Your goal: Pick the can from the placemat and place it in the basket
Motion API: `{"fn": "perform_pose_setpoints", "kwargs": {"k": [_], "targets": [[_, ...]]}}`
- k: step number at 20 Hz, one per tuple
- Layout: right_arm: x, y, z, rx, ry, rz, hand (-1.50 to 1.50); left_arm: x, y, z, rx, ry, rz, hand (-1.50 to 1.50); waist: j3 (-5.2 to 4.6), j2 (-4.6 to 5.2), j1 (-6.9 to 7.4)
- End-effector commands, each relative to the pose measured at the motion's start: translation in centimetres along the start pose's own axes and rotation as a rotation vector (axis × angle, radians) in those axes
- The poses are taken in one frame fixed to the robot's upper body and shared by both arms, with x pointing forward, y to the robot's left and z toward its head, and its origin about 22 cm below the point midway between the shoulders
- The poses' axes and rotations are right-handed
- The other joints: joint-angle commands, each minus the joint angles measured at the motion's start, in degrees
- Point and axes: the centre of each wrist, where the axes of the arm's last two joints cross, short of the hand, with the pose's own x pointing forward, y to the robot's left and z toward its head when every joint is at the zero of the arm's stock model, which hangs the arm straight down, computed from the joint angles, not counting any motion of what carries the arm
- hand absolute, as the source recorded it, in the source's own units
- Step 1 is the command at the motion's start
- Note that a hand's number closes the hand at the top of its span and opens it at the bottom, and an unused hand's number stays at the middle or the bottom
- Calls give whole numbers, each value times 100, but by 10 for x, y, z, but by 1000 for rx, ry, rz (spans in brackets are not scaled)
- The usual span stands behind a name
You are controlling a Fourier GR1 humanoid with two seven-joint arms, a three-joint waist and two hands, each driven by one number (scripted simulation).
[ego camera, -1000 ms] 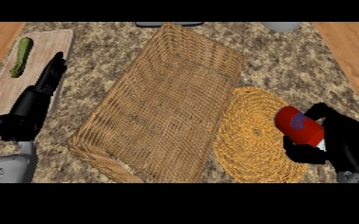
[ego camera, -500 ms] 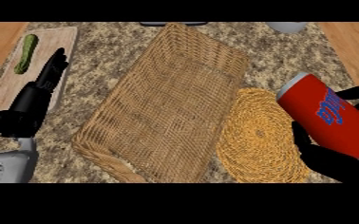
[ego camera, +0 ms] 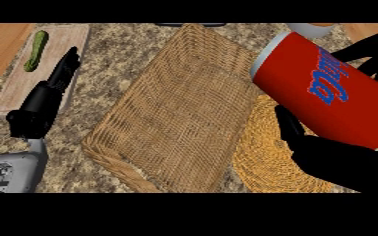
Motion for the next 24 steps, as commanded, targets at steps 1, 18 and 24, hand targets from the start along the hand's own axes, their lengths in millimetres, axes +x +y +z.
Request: {"fn": "perform_pose_setpoints", "kwargs": {"k": [1, 18, 24], "targets": [[48, -5, -22, 89, 46, 6, 150, 6, 1, -7, -16, -12, -2, 0, -7, 1, 61], [130, 83, -78, 398, 237, 48, 150, 1, -3, -2, 23, 6, -6, 0, 16, -19, -80], [121, 123, -89, 422, 288, 316, 150, -1, 1, -4, 22, 1, -8, 0, 12, -29, -119]]}}
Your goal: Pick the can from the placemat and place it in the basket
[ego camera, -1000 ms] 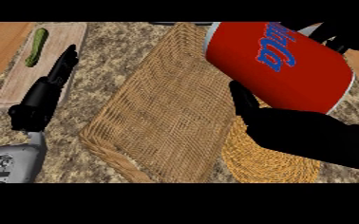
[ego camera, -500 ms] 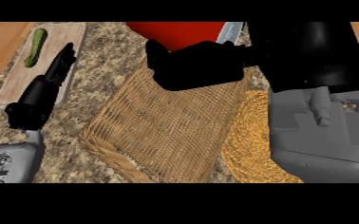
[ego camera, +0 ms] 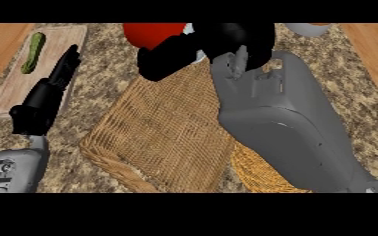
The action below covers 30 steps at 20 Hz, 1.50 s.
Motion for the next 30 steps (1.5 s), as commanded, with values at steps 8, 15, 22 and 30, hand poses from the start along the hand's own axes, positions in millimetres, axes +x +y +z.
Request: {"fn": "perform_pose_setpoints", "kwargs": {"k": [8, 15, 22, 30], "targets": [[4, 5, -18, 146, 214, 293, -150, -1, 2, 10, 12, -4, -5, 0, 9, -24, -21], [21, 5, -6, 191, 183, 127, -150, 6, 4, 6, 14, 11, 6, 0, 14, -10, -10], [9, -31, -4, -32, 151, -251, -150, -5, 11, 10, 3, -1, 0, 0, 15, -17, -4], [-51, -68, -7, -389, 263, -464, -150, -8, 4, 11, 32, 13, 8, 0, 20, -6, -139]]}}
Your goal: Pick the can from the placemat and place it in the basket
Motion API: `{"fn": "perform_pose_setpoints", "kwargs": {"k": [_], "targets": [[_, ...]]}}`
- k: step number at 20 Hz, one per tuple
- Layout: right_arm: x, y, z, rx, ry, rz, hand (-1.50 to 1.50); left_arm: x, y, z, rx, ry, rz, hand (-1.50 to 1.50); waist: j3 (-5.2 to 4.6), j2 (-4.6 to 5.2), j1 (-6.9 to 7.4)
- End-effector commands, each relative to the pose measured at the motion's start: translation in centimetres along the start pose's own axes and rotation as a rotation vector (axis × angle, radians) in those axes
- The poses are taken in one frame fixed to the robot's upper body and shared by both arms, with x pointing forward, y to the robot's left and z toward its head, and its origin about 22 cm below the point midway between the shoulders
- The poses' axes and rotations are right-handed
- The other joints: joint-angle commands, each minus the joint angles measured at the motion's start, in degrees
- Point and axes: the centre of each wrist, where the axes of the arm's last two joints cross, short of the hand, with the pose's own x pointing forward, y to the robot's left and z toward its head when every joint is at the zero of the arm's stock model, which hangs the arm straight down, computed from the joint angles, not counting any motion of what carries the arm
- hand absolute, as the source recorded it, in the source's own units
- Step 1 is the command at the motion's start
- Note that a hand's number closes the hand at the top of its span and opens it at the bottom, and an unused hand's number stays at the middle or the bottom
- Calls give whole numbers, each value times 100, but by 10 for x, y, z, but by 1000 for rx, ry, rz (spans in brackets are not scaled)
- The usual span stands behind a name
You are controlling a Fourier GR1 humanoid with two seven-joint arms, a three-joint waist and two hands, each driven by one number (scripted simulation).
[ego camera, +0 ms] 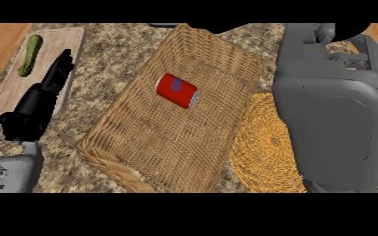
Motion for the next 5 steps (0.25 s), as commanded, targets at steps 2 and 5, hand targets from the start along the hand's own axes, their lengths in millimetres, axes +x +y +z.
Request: {"fn": "perform_pose_setpoints", "kwargs": {"k": [2, 5], "targets": [[-34, -41, 4, -199, 180, -170, -150, 0, -1, 2, 10, 12, -14, 0, 7, -18, -104], [-64, -79, 10, -286, 204, -208, -150, -6, 3, 16, 10, 4, -12, 0, 8, -32, -87]]}}
